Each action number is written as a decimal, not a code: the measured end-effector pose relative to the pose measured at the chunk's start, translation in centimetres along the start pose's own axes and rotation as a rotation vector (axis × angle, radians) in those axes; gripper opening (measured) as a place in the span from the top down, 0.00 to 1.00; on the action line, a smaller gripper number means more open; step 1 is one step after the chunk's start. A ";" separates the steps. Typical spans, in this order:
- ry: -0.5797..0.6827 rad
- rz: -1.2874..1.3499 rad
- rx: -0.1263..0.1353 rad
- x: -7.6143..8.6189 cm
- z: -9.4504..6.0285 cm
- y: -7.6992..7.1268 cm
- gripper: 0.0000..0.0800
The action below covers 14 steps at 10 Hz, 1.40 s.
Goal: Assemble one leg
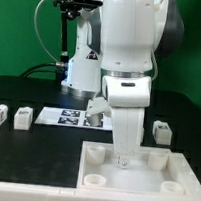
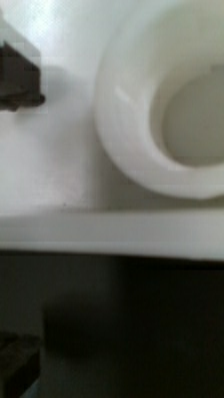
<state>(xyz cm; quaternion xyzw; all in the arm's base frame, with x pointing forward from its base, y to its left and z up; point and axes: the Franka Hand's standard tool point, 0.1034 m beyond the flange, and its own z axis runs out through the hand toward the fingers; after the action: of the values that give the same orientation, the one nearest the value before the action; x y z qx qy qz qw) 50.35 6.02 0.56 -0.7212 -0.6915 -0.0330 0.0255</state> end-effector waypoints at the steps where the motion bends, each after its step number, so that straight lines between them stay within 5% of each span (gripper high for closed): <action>1: 0.000 0.000 0.000 0.0 0.0 0.0 0.19; 4: 0.000 0.018 -0.003 0.1 -0.3 0.1 0.19; 5: -0.004 0.084 -0.022 0.8 -1.9 0.0 0.19; 9: 0.001 0.530 -0.055 6.0 -5.1 -2.5 0.19; 10: 0.011 0.708 -0.056 7.7 -5.3 -3.1 0.19; 14: 0.040 1.185 -0.022 7.7 -4.9 -3.3 0.19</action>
Offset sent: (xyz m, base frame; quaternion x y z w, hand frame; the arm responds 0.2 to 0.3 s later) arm 0.0000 0.0000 0.0000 0.0000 0.0000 0.0000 1.0000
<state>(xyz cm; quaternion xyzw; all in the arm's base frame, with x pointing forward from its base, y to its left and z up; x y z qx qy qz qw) 47.30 13.40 6.02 -0.9838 -0.1700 -0.0338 0.0449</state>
